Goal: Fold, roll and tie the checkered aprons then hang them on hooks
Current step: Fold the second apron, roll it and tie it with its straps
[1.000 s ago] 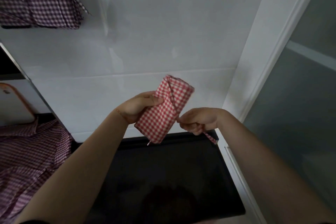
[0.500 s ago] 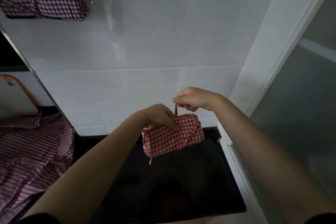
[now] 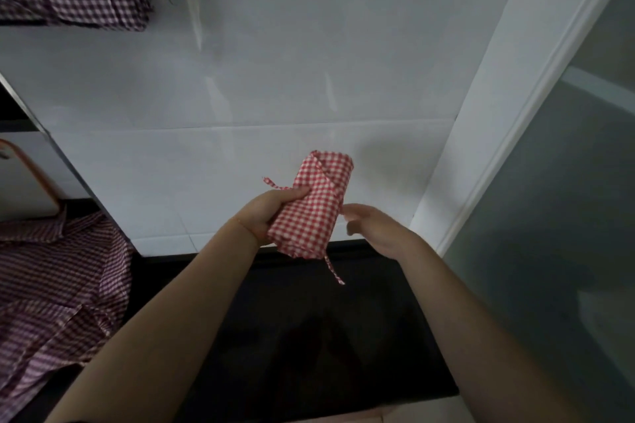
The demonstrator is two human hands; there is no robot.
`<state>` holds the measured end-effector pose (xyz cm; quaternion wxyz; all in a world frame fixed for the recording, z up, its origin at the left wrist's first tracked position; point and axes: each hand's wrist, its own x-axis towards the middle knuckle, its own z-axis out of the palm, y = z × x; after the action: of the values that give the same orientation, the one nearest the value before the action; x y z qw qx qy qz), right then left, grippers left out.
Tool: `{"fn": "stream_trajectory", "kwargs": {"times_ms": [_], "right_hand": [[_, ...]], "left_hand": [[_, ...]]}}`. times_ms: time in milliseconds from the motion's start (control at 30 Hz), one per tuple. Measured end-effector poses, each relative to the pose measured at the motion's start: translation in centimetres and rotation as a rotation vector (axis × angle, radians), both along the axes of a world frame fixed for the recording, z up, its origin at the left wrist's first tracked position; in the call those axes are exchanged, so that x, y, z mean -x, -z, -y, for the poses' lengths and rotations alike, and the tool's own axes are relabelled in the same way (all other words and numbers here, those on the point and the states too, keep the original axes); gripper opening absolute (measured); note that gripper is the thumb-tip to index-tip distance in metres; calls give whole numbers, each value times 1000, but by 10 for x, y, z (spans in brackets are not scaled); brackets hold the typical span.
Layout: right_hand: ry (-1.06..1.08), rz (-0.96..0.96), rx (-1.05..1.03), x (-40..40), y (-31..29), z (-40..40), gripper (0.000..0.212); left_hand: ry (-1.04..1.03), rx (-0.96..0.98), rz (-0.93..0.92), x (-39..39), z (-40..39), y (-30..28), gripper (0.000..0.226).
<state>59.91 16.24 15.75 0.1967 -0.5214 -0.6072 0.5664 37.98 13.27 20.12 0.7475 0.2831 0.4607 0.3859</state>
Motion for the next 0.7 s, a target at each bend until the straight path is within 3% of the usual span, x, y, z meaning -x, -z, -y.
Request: {"fn": "stream_trajectory", "kwargs": {"times_ms": [100, 200, 300, 367, 467, 567, 700], "right_hand": [[-250, 22, 29, 13, -4, 6, 51], [-254, 104, -4, 22, -13, 13, 22], [-184, -116, 109, 15, -14, 10, 12], [-155, -166, 173, 6, -17, 6, 22], [-144, -33, 131, -3, -19, 0, 27], [-175, 139, 107, 7, -15, 1, 26], [-217, 365, -18, 38, 11, 12, 36]], "left_hand": [[-15, 7, 160, -4, 1, 2, 52], [-11, 24, 199, -4, 0, 5, 57], [-22, 43, 147, 3, -1, 10, 51], [-42, 52, 44, 11, -3, 16, 55], [-128, 53, -196, 16, -4, 26, 63], [-316, 2, -453, 4, -4, 50, 50], [-345, -104, -750, -24, 4, 84, 28]]}}
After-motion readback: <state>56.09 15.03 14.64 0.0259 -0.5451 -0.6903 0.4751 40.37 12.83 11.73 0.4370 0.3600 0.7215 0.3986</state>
